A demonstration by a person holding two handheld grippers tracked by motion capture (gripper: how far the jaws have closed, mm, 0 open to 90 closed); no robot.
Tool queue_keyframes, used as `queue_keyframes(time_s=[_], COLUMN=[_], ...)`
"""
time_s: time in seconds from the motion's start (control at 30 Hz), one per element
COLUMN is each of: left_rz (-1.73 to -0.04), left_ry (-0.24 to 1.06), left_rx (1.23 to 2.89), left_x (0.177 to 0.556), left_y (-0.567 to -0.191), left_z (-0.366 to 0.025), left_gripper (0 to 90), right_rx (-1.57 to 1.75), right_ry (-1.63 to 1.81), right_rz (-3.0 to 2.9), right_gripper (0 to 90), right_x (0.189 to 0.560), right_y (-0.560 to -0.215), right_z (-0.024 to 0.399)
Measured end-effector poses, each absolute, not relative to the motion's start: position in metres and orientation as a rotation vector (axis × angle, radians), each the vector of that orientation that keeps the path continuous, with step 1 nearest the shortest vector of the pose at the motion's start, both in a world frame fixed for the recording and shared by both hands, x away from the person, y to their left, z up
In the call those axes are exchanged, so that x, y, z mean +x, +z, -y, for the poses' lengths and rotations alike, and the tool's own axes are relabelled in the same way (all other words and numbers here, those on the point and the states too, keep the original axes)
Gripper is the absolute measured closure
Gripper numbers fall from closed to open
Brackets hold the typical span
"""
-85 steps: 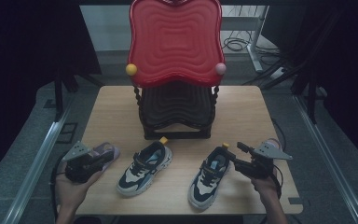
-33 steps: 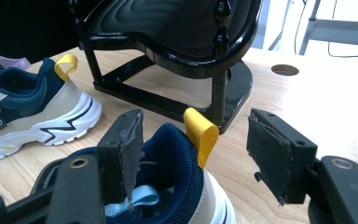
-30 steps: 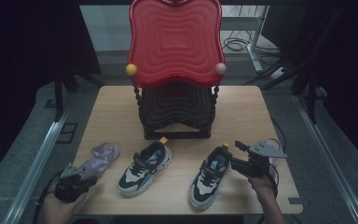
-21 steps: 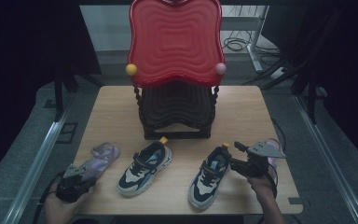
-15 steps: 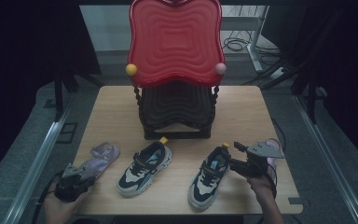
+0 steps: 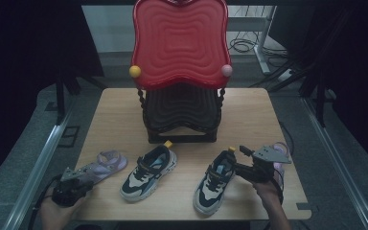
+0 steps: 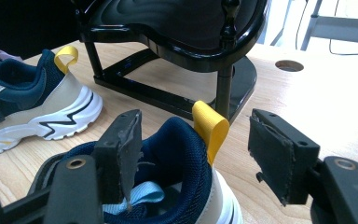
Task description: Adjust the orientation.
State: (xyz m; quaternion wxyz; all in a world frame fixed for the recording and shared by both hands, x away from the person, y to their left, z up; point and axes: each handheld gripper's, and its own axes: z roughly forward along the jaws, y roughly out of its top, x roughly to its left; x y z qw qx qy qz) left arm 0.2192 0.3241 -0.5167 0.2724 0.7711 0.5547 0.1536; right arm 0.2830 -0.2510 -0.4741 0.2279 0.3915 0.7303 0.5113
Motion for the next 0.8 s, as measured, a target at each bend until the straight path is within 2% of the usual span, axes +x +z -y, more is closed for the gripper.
queue_keyframes(time_s=[0.8], left_rz=[-1.554], left_ry=[0.413], left_rx=[2.039], left_x=[0.234], left_y=[-0.514], left_z=[-0.344], left_gripper=[90.0], right_rx=[1.083], right_ry=[1.396], right_rz=[-2.017], right_gripper=[35.5], right_x=[0.284], right_y=[-0.476], right_z=[0.25])
